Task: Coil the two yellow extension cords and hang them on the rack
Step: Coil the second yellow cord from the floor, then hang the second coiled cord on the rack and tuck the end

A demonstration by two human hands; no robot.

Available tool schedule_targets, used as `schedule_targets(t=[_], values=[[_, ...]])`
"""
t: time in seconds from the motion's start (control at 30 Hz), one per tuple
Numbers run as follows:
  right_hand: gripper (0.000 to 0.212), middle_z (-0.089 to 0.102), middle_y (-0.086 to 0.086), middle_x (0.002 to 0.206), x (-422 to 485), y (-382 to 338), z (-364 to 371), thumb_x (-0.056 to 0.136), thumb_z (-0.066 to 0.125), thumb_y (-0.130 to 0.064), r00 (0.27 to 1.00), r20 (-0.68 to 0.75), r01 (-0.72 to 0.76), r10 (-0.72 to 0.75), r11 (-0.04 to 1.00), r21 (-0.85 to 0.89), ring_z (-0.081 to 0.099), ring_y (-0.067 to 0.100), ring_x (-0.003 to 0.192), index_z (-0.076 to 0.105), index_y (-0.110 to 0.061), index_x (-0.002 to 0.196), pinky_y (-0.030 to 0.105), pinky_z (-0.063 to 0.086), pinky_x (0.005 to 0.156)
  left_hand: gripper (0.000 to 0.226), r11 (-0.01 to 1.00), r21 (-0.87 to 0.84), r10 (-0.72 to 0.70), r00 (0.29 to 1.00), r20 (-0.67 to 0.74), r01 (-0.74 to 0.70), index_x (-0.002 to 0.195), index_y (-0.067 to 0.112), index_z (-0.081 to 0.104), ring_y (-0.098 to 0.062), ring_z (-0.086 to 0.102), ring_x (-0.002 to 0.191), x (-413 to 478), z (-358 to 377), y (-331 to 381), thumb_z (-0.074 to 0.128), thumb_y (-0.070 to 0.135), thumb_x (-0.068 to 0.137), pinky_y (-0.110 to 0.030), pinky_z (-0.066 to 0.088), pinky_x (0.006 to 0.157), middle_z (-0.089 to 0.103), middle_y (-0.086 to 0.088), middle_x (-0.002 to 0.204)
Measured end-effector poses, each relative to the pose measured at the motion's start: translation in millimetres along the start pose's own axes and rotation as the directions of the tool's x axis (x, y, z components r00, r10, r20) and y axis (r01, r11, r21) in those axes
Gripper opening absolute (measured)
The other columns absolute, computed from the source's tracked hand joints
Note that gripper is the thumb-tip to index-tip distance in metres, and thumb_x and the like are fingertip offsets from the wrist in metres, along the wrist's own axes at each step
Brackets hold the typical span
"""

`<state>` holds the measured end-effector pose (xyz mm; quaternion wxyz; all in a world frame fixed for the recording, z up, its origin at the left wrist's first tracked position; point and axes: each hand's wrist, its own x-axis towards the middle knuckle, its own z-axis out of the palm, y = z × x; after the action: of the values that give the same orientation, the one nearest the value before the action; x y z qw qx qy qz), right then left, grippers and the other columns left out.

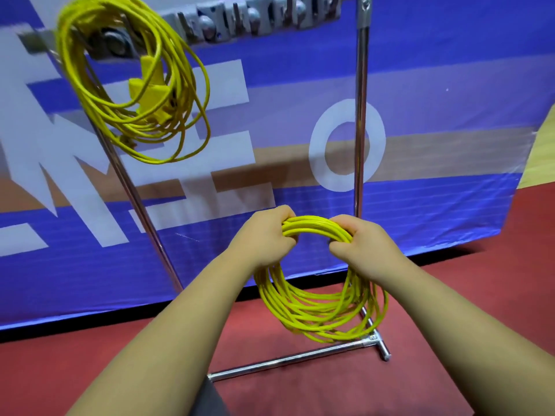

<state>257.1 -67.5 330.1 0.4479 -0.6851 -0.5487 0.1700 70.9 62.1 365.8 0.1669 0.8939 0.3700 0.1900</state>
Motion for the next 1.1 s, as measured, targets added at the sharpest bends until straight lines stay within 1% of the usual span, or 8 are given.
schedule_targets(t=[0.17, 0.37, 0.43, 0.5, 0.6, 0.77, 0.9, 1.1], values=[[0.013, 0.063, 0.003, 0.071, 10.2, -24.3, -16.8, 0.086, 0.078, -0.022, 0.989, -0.142, 0.040, -0.031, 0.997, 0.066, 0.054, 0.017, 0.063, 0.069, -0.030, 0.092, 0.033, 0.047, 0.062, 0.012, 0.984, -0.166, -0.086, 0.990, -0.110, 0.067, 0.084, 0.027, 0.066, -0.012, 0.059, 0.064, 6.4, -39.2, 22.6, 0.069, 0.017, 0.079, -0.024, 0.043, 0.056, 0.067, 0.004, 0.071], [0.017, 0.062, -0.004, 0.067, 47.2, -77.2, -67.2, 0.088, 0.076, -0.015, 0.995, 0.021, 0.091, -0.094, 0.989, 0.115, 0.054, 0.014, 0.060, 0.072, -0.025, 0.101, 0.035, 0.049, 0.061, 0.029, 0.928, -0.370, -0.081, 0.993, -0.086, 0.044, 0.092, 0.025, 0.071, -0.017, 0.063, 0.058, 24.8, -98.0, 46.3, 0.075, 0.029, 0.064, -0.050, 0.059, 0.067, 0.073, -0.010, 0.072], [0.016, 0.062, -0.003, 0.069, 63.8, -96.6, -86.4, 0.088, 0.076, -0.014, 0.992, 0.022, 0.125, -0.127, 0.987, 0.100, 0.053, 0.014, 0.062, 0.073, -0.023, 0.101, 0.035, 0.047, 0.063, 0.045, 0.924, -0.378, 0.014, 0.992, -0.128, -0.062, 0.108, 0.031, 0.062, -0.015, 0.063, 0.062, 31.6, -120.8, 56.9, 0.086, 0.035, 0.070, -0.047, 0.058, 0.068, 0.072, -0.011, 0.076], [0.012, 0.061, -0.001, 0.069, 78.9, -114.0, -104.8, 0.088, 0.076, -0.013, 0.990, 0.035, 0.135, -0.140, 0.985, 0.110, 0.054, 0.016, 0.063, 0.073, -0.021, 0.096, 0.036, 0.046, 0.064, 0.050, 0.963, -0.219, 0.112, 0.972, -0.208, -0.157, 0.113, 0.037, 0.055, -0.012, 0.063, 0.065, 42.8, -143.9, 67.5, 0.087, 0.044, 0.076, -0.040, 0.053, 0.068, 0.071, -0.005, 0.075], [0.012, 0.068, 0.005, 0.074, 100.9, -140.6, -133.4, 0.089, 0.074, -0.016, 0.992, 0.008, 0.127, -0.128, 0.990, 0.055, 0.060, 0.017, 0.065, 0.077, -0.023, 0.098, 0.037, 0.051, 0.065, 0.042, 0.976, 0.060, 0.218, 0.947, -0.237, -0.210, 0.108, 0.038, 0.051, -0.017, 0.069, 0.074, 69.0, -176.8, 85.2, 0.078, 0.054, 0.080, -0.043, 0.057, 0.071, 0.071, 0.004, 0.077], [0.010, 0.077, 0.004, 0.089, 140.9, -187.5, -171.3, 0.091, 0.068, -0.023, 0.990, -0.074, 0.108, -0.120, 0.983, -0.148, 0.071, 0.019, 0.081, 0.076, -0.021, 0.097, 0.035, 0.055, 0.073, 0.046, 0.811, 0.574, 0.362, 0.868, -0.339, -0.114, 0.117, 0.023, 0.056, -0.035, 0.058, 0.101, 112.1, -220.2, 118.4, 0.063, 0.061, 0.092, -0.045, 0.050, 0.081, 0.064, -0.012, 0.102], [0.013, 0.069, 0.007, 0.078, 168.6, -214.3, -192.7, 0.089, 0.072, -0.025, 0.968, -0.186, 0.105, -0.167, 0.947, -0.304, 0.060, 0.023, 0.070, 0.072, -0.012, 0.092, 0.032, 0.046, 0.062, 0.049, 0.785, 0.619, 0.372, 0.810, -0.452, -0.015, 0.126, 0.012, 0.048, -0.040, 0.060, 0.098, 135.8, -241.5, 136.2, 0.063, 0.048, 0.097, -0.045, 0.046, 0.078, 0.066, -0.018, 0.107], [0.003, 0.062, 0.002, 0.078, 201.8, -227.8, -216.1, 0.088, 0.067, -0.024, 0.890, -0.287, 0.127, -0.354, 0.798, -0.589, 0.062, 0.030, 0.084, 0.069, -0.023, 0.091, 0.035, 0.048, 0.065, 0.029, 0.835, 0.549, 0.283, 0.831, -0.479, 0.032, 0.120, 0.019, 0.043, -0.035, 0.052, 0.086, 169.8, -258.3, 149.8, 0.056, 0.037, 0.101, -0.042, 0.041, 0.075, 0.067, -0.014, 0.102]])
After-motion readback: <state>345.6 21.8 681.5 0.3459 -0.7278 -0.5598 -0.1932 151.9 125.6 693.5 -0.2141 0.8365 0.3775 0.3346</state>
